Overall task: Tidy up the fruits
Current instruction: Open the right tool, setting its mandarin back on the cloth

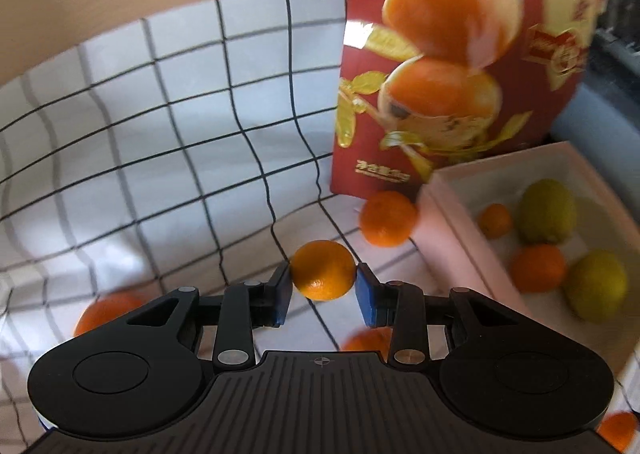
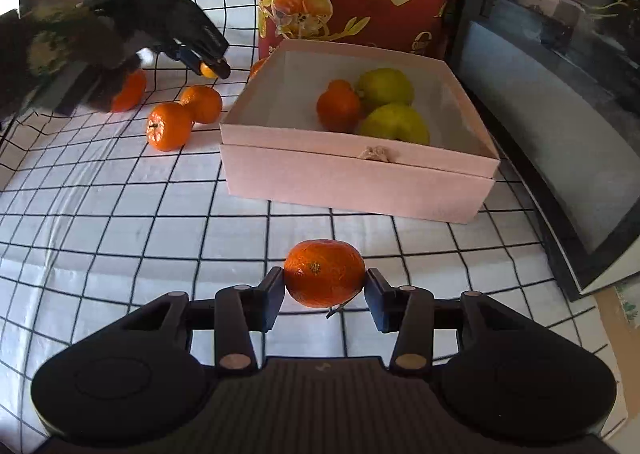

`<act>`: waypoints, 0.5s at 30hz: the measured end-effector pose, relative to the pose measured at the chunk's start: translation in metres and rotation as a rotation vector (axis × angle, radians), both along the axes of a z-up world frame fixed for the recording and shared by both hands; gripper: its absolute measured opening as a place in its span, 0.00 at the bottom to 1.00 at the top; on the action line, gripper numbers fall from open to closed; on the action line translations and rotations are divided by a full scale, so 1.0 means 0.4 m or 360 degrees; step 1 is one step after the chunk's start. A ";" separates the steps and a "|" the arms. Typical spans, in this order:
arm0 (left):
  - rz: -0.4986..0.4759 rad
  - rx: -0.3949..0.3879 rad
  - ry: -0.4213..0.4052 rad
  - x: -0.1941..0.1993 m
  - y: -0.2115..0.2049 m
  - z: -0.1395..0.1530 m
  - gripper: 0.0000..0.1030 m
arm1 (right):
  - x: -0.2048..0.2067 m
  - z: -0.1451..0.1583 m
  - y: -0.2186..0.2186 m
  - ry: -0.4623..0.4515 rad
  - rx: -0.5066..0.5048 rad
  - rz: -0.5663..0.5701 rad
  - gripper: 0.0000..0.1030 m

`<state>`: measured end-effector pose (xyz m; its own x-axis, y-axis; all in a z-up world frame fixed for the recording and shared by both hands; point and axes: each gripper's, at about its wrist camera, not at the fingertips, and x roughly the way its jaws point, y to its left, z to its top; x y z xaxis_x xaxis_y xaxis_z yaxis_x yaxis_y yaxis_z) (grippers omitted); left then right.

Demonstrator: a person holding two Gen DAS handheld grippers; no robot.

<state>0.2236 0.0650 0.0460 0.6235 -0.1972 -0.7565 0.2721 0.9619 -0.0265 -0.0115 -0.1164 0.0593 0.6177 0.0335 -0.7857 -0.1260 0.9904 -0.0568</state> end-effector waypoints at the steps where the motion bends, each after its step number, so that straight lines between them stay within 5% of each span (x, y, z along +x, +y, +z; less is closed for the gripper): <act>1: 0.0005 -0.0019 -0.0012 -0.018 0.007 0.008 0.38 | 0.004 -0.001 0.004 -0.0001 0.0009 0.0010 0.42; 8: 0.0159 -0.0186 -0.0037 -0.228 0.126 0.037 0.38 | 0.022 -0.004 0.075 -0.0010 0.0047 0.0179 0.42; 15: 0.0236 -0.0247 0.0052 -0.428 0.168 -0.011 0.38 | 0.021 -0.018 0.162 0.0012 0.0067 0.0359 0.42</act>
